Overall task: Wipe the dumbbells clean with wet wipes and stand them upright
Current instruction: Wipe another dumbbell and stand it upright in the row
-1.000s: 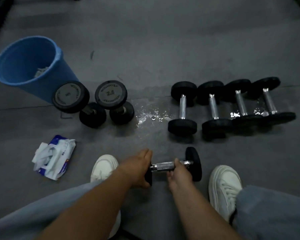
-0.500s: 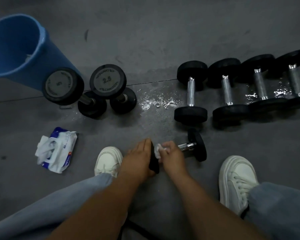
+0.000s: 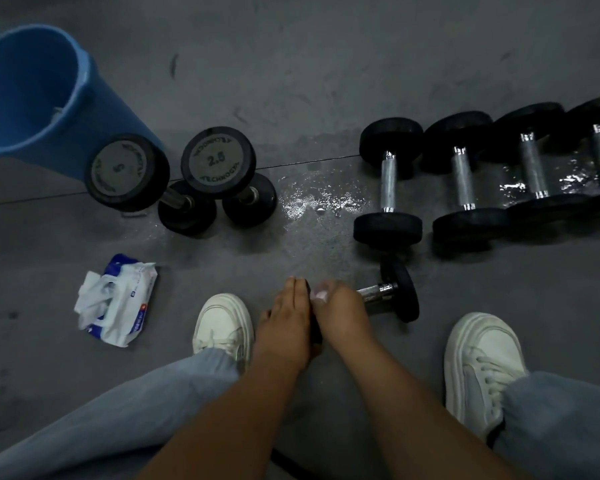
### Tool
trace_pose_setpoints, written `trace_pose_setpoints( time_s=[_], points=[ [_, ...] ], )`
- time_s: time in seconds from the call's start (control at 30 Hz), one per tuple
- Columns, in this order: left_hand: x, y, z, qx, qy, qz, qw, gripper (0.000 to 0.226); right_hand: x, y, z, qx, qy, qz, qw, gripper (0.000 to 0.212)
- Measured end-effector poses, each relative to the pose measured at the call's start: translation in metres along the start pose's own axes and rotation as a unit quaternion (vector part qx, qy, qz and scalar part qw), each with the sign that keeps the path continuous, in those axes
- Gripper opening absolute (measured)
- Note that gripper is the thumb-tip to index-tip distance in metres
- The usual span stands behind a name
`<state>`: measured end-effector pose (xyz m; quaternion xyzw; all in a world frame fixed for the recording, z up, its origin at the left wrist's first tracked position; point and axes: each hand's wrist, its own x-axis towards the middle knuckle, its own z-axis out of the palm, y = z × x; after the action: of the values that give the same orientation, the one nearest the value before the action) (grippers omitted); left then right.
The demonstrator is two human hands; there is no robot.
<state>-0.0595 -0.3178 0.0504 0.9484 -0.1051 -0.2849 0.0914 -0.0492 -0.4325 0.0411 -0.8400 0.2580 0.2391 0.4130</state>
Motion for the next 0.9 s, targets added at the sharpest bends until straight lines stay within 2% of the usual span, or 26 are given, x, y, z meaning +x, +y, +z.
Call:
trace_pose_setpoints(
  time_s=[0.07, 0.17, 0.27, 0.33, 0.43, 0.47, 0.53, 0.6, 0.7, 0.8, 0.9],
  points=[
    [-0.001, 0.000, 0.001, 0.000, 0.000, 0.001, 1.000, 0.119, -0.002, -0.001, -0.001, 0.041, 0.007, 0.012, 0.999, 0.012],
    [-0.003, 0.000, 0.002, -0.005, 0.002, -0.001, 1.000, 0.117, -0.007, 0.002, -0.001, -0.069, -0.019, -0.001, 0.997, 0.014],
    [0.000, -0.001, 0.002, -0.013, 0.003, -0.001, 1.000, 0.115, -0.009, 0.000, 0.001, -0.037, 0.007, -0.051, 0.998, 0.019],
    [0.000, -0.001, 0.001, -0.004, -0.004, 0.001, 1.000, 0.117, -0.007, 0.002, 0.002, 0.006, 0.013, -0.031, 0.999, 0.018],
    [-0.002, 0.001, 0.000, -0.007, -0.011, -0.001, 1.000, 0.113, -0.009, 0.008, 0.004, -0.074, -0.036, 0.006, 0.997, 0.019],
    [-0.002, 0.002, -0.001, -0.011, -0.011, -0.001, 1.000, 0.111, -0.009, 0.010, 0.007, -0.052, -0.029, 0.003, 0.998, 0.016],
    [-0.001, 0.001, -0.001, -0.016, -0.011, -0.003, 1.000, 0.112, -0.015, 0.011, 0.010, 0.085, 0.000, 0.000, 0.996, 0.005],
    [0.001, -0.001, -0.001, -0.013, -0.016, -0.004, 1.000, 0.116, -0.017, 0.018, 0.016, 0.228, 0.008, 0.059, 0.972, 0.017],
    [0.000, 0.000, 0.001, -0.013, -0.021, -0.006, 1.000, 0.120, -0.019, 0.034, 0.019, 0.317, -0.033, 0.183, 0.930, 0.017],
    [0.001, -0.001, 0.001, -0.013, -0.028, -0.006, 1.000, 0.120, -0.014, 0.038, 0.017, 0.493, -0.065, 0.279, 0.822, 0.004],
    [0.003, -0.002, 0.000, -0.015, -0.035, -0.009, 0.999, 0.120, -0.014, 0.037, 0.020, 0.579, -0.091, 0.327, 0.741, 0.009]
  ],
)
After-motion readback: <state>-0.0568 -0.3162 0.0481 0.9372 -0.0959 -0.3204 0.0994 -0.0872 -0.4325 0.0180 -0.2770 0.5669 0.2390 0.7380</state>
